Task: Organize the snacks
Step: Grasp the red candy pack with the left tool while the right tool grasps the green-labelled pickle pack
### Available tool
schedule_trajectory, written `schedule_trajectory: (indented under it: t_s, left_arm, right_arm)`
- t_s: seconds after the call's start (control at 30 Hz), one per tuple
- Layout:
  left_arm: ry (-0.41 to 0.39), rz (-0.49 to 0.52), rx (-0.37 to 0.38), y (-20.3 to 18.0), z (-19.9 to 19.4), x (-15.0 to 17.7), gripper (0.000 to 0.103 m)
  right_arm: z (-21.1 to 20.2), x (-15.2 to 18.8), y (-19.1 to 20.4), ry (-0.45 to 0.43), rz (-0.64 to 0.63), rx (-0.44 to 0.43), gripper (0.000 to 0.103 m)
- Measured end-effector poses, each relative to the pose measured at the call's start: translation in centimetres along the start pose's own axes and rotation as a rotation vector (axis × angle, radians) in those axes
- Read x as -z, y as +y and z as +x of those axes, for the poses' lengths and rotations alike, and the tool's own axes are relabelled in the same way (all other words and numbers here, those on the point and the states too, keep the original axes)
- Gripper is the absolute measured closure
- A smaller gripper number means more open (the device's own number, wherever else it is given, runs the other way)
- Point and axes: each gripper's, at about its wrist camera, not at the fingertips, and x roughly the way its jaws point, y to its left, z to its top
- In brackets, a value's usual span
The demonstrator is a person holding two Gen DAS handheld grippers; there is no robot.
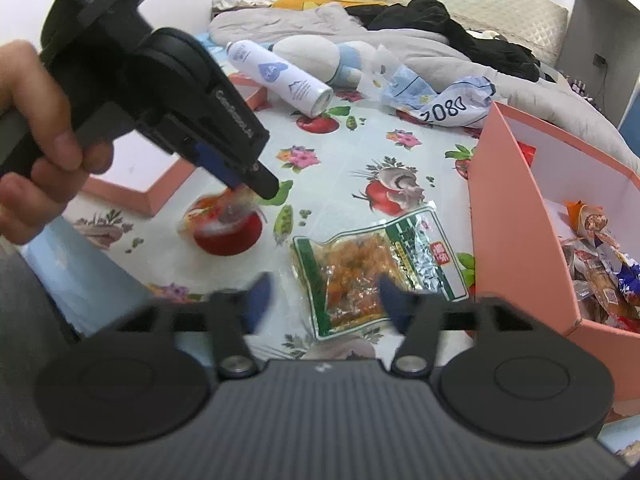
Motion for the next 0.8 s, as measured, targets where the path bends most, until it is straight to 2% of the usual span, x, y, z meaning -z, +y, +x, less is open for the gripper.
schedule_trajectory:
  t_s: [0.07, 0.17, 0.3, 0.43, 0.63, 0.7, 0.8]
  left_arm:
    - [-0.010, -0.003, -0.005, 0.1, -0.2, 0.4, 0.031]
    - [-0.021, -0.006, 0.014, 0.9, -0.3, 1.0, 0.019]
    - [-0.040, 0.055, -0.051, 1.7, 0.0, 1.8, 0.015]
    - [-0.028, 0.110, -0.097, 2.2, 1.2, 2.4, 0.011]
    - [-0.031, 0.282, -0.170, 1.0, 3.1, 3.7, 0.008]
    - [-0.020, 0.288, -0.178, 1.2, 4.0, 4.0, 0.008]
    - [-0.039, 0.283, -0.167, 1.5, 4.3, 4.4, 0.007]
  right_arm:
    - [0.1, 0.0, -0.5, -0.005, 0.033, -0.009, 0.032]
    - [0.7, 0.2, -0.8, -0.027, 0.040, 0.004, 0.022]
    - [2.7, 0.3, -0.8, -0.025, -0.043, 0.022, 0.021]
    - [5.4, 0.3, -1.4, 0.017, -0.079, 0.006, 0.021]
    - [7.8, 0.7, -2.4, 0.041, -0.081, -0.053, 0.021]
    - [8.3, 1.2, -2.7, 0.042, -0.070, -0.085, 0.015]
    - [8.6, 1.4, -3.0, 0.043, -0.055, -0.105, 0.013]
